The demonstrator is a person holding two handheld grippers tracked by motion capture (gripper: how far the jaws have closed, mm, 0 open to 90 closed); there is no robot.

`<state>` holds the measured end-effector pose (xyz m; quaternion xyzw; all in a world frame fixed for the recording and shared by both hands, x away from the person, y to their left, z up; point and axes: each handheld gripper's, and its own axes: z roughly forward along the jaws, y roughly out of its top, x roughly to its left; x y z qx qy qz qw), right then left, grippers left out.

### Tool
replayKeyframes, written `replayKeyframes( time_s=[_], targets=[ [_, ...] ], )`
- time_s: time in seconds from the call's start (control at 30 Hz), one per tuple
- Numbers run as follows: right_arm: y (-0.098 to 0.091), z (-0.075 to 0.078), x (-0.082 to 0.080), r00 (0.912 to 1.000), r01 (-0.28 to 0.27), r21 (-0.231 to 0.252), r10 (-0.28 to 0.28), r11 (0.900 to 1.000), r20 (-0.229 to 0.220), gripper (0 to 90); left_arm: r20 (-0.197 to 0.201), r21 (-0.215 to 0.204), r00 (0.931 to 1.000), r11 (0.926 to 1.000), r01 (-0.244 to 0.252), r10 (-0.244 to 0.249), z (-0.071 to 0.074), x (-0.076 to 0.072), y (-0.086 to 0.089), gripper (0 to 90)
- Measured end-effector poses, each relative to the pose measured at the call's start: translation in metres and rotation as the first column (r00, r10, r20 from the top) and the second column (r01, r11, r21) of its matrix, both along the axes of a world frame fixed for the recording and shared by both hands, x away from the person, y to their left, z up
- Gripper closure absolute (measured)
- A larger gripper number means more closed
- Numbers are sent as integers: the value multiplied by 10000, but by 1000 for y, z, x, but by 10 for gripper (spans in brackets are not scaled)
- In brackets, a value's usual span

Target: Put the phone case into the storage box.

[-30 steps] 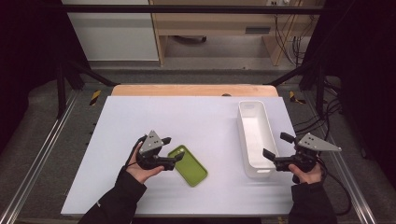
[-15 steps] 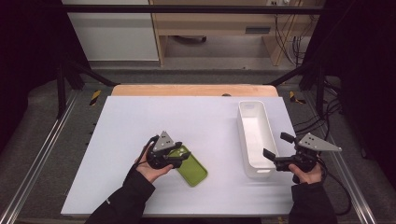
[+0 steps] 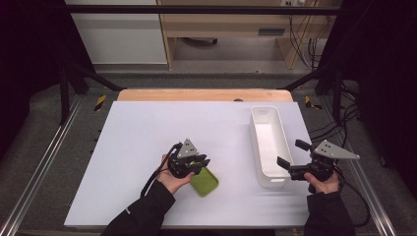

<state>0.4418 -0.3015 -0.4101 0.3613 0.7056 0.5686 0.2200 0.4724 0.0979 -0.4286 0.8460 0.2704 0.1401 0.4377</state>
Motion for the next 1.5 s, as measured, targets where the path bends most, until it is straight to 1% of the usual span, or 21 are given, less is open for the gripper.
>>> replayKeyframes(
  time_s=[0.13,0.37,0.47,0.6,0.7,0.8,0.87,0.97,1.17,1.23,1.43,1.5],
  targets=[
    [0,0,0,10000,-3,-23,3,10000,25,6,-65,155,9999,9998,83,-82,-4,0,-6,821],
    [1,0,0,10000,-27,-21,27,10000,-3,6,-532,459,9986,9989,96,-72,-13,3,-16,896],
    [1,-1,1,10000,-21,-43,21,10000,-20,6,-759,516,9970,9985,161,-122,-17,5,-20,897],
    [1,-1,1,10000,-47,-53,47,10000,-17,6,-960,676,9952,9974,247,-181,-22,7,-24,898],
    [2,-1,1,10000,-59,-57,59,10000,-15,6,-1113,680,9936,9973,266,-190,-26,9,-27,898],
    [1,-1,1,10000,-34,-36,34,10000,-24,6,-1261,908,9917,9952,362,-246,-31,11,-32,898],
    [1,-1,1,10000,-64,-2,64,10000,-42,6,-1295,962,9912,9946,394,-267,-32,11,-33,898],
    [1,-1,1,10000,-47,-34,47,10000,-39,6,-1452,1042,9889,9935,456,-301,-35,11,-35,898],
    [2,-1,1,10000,-51,-100,51,9999,-43,6,-1628,1245,9857,9901,652,-445,-38,10,-38,898],
    [2,-1,1,10000,-55,-53,55,10000,-67,6,-1667,1307,9849,9890,694,-471,-39,10,-39,898],
    [2,-1,1,10000,-54,-64,54,10000,-62,6,-1731,1356,9839,9884,684,-444,-39,10,-39,899],
    [1,-1,1,10000,-62,-55,61,10000,-71,6,-1757,1453,9835,9869,696,-435,-38,9,-39,898]
  ],
)
